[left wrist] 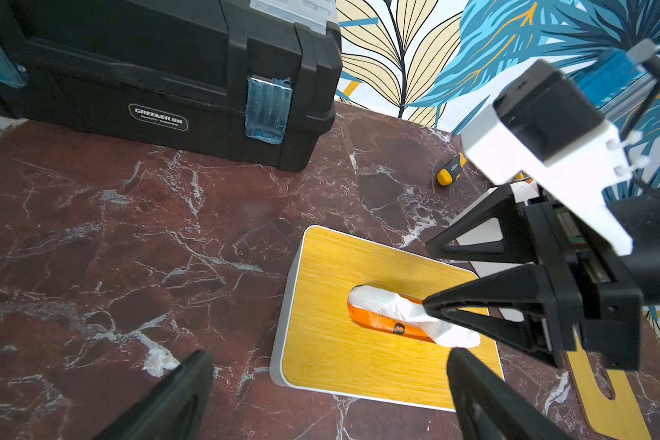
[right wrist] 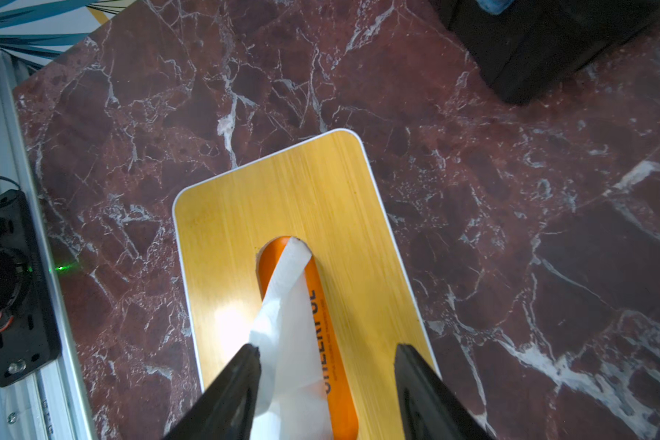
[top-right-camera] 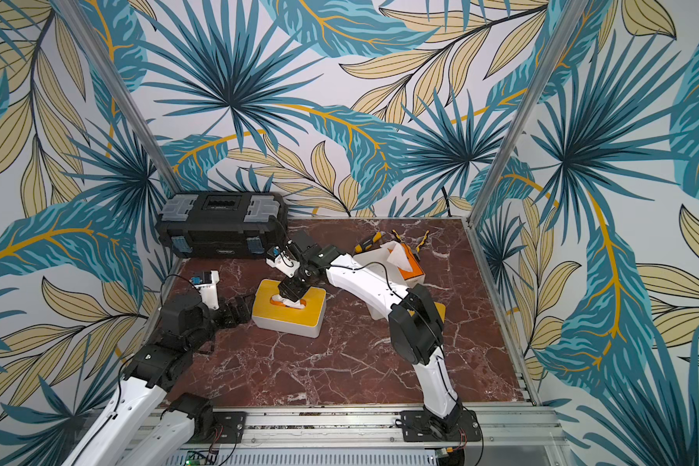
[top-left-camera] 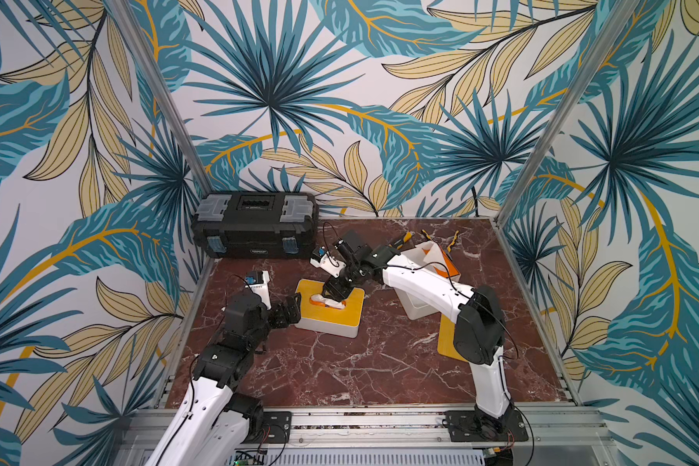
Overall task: Put the tissue paper into the tissue box
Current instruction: Pull the paper towel from the tissue box.
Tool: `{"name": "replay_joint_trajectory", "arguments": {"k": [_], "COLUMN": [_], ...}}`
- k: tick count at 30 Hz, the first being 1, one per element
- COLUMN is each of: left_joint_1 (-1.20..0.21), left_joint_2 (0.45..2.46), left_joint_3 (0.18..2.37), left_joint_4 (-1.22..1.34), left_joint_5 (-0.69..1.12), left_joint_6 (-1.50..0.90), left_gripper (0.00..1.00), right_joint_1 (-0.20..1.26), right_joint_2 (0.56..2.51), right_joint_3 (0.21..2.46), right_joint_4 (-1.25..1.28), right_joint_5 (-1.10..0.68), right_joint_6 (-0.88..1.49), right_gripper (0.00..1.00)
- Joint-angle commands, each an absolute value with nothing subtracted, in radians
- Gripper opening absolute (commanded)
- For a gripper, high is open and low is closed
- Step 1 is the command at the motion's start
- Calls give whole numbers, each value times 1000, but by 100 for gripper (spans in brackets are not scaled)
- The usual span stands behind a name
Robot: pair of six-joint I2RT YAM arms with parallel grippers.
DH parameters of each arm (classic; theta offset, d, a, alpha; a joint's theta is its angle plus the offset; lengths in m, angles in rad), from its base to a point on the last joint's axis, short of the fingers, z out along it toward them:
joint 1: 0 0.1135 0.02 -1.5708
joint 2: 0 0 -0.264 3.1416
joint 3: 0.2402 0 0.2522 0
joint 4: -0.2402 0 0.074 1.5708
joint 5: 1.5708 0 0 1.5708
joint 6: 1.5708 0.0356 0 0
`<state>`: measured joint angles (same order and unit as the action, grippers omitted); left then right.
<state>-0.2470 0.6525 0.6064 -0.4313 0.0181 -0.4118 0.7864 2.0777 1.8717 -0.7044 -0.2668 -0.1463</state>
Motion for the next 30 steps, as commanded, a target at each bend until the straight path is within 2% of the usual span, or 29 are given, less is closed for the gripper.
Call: {"name": "replay_joint_trajectory", "arguments": {"k": [1, 14, 19, 24, 30], "left_joint_1": [-238, -238, -237, -238, -238], "left_joint_2": [641, 639, 638, 631, 617], "left_joint_3": [586, 584, 580, 577, 569], "left_joint_4": [-410, -403, -399, -397, -402], "left_joint_5": [24, 28, 29, 27, 16], "left_joint_6": [-403, -408, -410, -411, -407], "left_gripper": [100, 100, 100, 100, 100], "right_joint_1": [789, 829, 841, 894, 907], "right_joint_2": [2102, 2139, 2098, 2102, 2136], "right_joint_3": [1881, 1910, 1902, 1911, 1953], "right_joint_4": [-747, -793, -797, -827, -825], "right_joint_5": [-350, -406, -400, -228, 14], "right_joint_6": [-148, -127, -125, -193, -200], "right_gripper": [61, 58, 63, 67, 59]}}
